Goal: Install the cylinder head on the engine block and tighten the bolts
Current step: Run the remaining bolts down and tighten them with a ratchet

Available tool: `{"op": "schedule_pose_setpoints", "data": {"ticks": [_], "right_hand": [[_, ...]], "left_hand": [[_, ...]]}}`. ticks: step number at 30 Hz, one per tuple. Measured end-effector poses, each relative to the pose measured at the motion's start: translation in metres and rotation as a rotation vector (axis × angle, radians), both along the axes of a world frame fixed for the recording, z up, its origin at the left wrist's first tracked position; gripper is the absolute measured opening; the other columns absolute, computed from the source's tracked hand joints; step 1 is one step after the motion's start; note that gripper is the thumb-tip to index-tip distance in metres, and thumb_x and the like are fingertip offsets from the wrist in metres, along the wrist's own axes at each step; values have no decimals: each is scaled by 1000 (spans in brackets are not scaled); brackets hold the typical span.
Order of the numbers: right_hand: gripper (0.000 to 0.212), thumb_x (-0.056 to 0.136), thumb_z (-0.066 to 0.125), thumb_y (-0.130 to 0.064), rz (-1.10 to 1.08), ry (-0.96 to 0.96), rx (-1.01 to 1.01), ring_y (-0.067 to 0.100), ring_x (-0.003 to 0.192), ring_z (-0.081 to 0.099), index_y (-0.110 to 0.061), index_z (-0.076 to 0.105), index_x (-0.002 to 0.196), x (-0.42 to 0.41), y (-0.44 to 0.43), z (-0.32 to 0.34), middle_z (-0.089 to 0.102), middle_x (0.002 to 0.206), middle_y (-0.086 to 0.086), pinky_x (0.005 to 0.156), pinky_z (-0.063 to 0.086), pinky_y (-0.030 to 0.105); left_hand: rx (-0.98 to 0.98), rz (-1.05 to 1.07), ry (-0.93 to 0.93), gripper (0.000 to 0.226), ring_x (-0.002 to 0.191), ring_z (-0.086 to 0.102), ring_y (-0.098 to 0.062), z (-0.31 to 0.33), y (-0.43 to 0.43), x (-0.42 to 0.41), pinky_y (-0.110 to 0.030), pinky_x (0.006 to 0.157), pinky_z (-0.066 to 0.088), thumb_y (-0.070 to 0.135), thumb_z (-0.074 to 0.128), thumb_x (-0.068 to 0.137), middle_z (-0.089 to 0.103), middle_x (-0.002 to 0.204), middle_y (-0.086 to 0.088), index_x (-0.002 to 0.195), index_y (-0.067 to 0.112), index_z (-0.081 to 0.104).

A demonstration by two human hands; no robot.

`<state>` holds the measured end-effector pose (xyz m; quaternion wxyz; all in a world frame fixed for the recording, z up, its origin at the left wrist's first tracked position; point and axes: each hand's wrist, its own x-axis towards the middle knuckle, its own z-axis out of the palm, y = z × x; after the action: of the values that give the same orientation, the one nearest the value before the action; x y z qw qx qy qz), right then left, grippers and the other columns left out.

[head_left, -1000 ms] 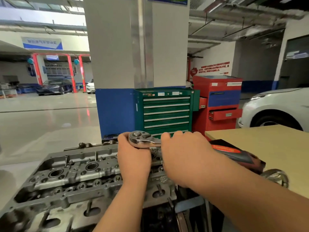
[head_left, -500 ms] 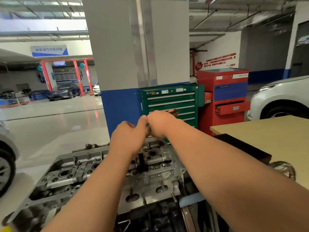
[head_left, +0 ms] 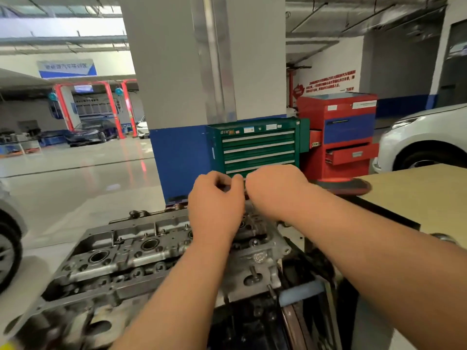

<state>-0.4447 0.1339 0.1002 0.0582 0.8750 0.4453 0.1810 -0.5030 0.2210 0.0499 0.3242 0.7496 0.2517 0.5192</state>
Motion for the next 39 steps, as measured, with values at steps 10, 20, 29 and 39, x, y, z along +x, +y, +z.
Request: {"op": "schedule_pose_setpoints", "data": {"ticks": [10,20,29,39], "right_hand": [[6,86,51,-16,199,5,68,25,83,57,-19,50,81,34,49,-1,52,82,1,72,45,36],[22,89,46,-12,18,-52,148,17,52,31,-18,37,70,-29,-9,-16,37,65,-1,49,29,32],[22,87,50,-15,324,-42,-26,22,77,52,-19,43,66,39,80,-2,46,69,-4,68,37,31],[26,92,42,-13,32,-161,86,27,78,51,-10,49,116,-40,-20,-25,55,93,8,58,28,34]], "left_hand": [[-349,-120,-264,6,68,59,-12,-13,4,10,-24,56,40,24,62,77,64,75,9,76,27,58],[-569,-445,-239,27,41,47,-14,-20,24,11,-23,38,35,40,42,64,56,53,-1,55,23,61],[-369,-181,-262,24,69,63,-3,-29,17,11,-26,60,44,50,64,73,68,78,12,92,34,59],[-478,-249,-273,51,53,47,-16,-29,14,8,-28,53,37,45,34,90,54,51,2,49,19,49]]}}
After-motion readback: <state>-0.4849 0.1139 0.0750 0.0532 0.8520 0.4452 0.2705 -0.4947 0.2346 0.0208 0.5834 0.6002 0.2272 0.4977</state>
